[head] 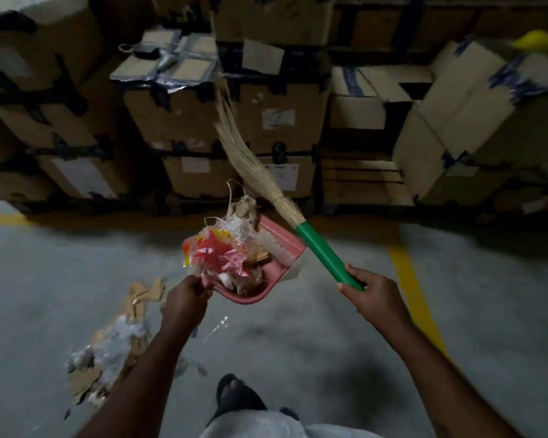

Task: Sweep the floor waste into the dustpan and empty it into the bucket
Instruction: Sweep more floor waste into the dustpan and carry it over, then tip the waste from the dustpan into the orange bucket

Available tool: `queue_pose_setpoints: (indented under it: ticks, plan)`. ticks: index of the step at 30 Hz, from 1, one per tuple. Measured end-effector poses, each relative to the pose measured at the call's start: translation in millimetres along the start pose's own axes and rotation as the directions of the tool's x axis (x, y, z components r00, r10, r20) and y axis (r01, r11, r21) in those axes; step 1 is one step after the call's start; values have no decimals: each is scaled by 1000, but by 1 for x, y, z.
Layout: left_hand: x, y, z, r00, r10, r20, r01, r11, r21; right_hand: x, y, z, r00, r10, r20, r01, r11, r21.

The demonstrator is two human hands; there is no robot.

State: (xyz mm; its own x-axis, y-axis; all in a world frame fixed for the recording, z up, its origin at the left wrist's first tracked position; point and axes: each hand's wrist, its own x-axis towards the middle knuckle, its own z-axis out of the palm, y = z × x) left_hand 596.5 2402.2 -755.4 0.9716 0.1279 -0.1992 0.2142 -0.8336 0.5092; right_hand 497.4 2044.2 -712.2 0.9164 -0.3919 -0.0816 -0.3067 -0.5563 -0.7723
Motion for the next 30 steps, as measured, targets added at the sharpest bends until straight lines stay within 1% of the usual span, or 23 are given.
queue_pose_setpoints:
  ticks: [5, 9, 13, 17, 18, 22, 25, 27, 30]
  plan:
    - [32, 68, 19, 984, 160, 76, -163, 986, 33, 3, 29, -34, 989, 85, -121, -81, 996, 35]
    - [70, 127, 42, 947, 276, 167, -286, 957, 40, 9, 49, -59, 948, 187, -257, -177, 982, 62]
    - [102, 194, 73, 836, 483, 261, -519, 850, 89, 9, 71, -86, 872, 308, -380, -271, 951, 149]
    - [112, 269, 105, 719, 608, 336, -659, 750, 53, -2, 92, -108, 779, 383, -496, -334, 924, 187]
    - [112, 286, 115, 695, 625, 356, -681, 730, 47, -5, 97, -115, 753, 401, -522, -350, 915, 199]
    - [99, 354, 153, 627, 645, 436, -705, 708, -34, -16, 124, -143, 670, 471, -575, -406, 880, 247]
    - [85, 403, 189, 572, 668, 476, -745, 666, -39, -18, 154, -171, 614, 494, -616, -441, 861, 252]
    - [75, 437, 215, 537, 690, 486, -782, 623, -20, -18, 179, -192, 589, 516, -622, -452, 848, 276]
    - [47, 488, 253, 487, 741, 463, -827, 562, -29, -15, 214, -235, 559, 552, -619, -465, 827, 318]
